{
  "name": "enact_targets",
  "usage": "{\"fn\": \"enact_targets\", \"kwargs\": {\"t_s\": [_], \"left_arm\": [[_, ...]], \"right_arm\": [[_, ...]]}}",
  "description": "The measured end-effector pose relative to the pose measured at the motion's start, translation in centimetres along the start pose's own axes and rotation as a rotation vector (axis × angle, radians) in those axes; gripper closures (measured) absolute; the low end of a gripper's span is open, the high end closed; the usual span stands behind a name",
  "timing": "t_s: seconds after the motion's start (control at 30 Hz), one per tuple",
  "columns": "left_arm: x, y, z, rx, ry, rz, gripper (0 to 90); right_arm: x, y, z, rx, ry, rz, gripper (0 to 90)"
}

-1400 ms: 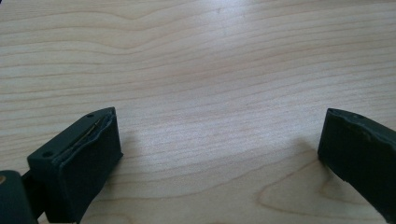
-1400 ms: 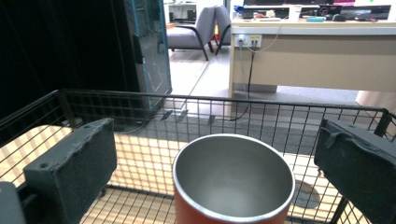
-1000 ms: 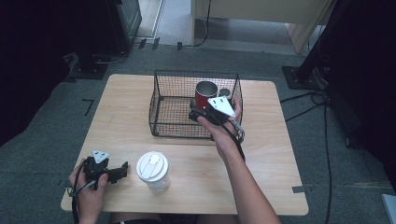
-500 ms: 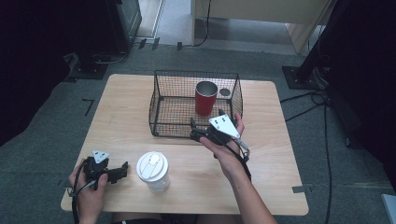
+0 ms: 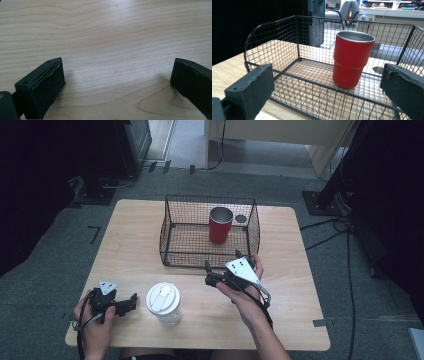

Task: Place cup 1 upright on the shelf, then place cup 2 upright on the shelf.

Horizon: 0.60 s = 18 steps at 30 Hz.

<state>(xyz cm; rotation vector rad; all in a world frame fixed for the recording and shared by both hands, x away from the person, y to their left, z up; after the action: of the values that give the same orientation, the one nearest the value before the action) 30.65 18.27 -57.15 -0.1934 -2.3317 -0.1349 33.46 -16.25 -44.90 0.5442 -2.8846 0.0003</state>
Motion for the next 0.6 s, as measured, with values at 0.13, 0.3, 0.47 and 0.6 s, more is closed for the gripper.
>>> {"fn": "enact_targets", "kwargs": {"t_s": [0.13, 0.3, 0.47, 0.6], "left_arm": [[0.0, 0.0, 0.0, 0.000, 0.001, 0.000, 0.0], [0.0, 0.0, 0.0, 0.000, 0.001, 0.000, 0.0], [0.0, 0.0, 0.0, -0.001, 0.000, 0.000, 0.0], [0.0, 0.0, 0.0, 0.001, 0.001, 0.000, 0.0]], "right_arm": [[0.8, 0.8, 0.6, -0.001, 0.007, -0.035, 0.0], [1.7, 2.2, 1.4, 0.023, 0.015, -0.079, 0.0], [2.6, 3.9, 1.9, 0.035, 0.011, -0.128, 0.0], [3.1, 4.8, 2.2, 0.035, 0.010, -0.150, 0.0]]}}
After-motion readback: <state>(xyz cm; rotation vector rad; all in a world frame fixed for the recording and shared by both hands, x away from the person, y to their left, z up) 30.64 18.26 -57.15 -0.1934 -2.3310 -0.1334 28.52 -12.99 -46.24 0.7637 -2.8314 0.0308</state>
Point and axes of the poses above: each handheld gripper's, and its own axes: x roughly backward along the jaws, z roughly out of its underside, y roughly to its left, the point moved 7 cm from there along -x, roughly forward along the jaws, and after that the axes turned 2 degrees about -z, right-handed, at the moved point
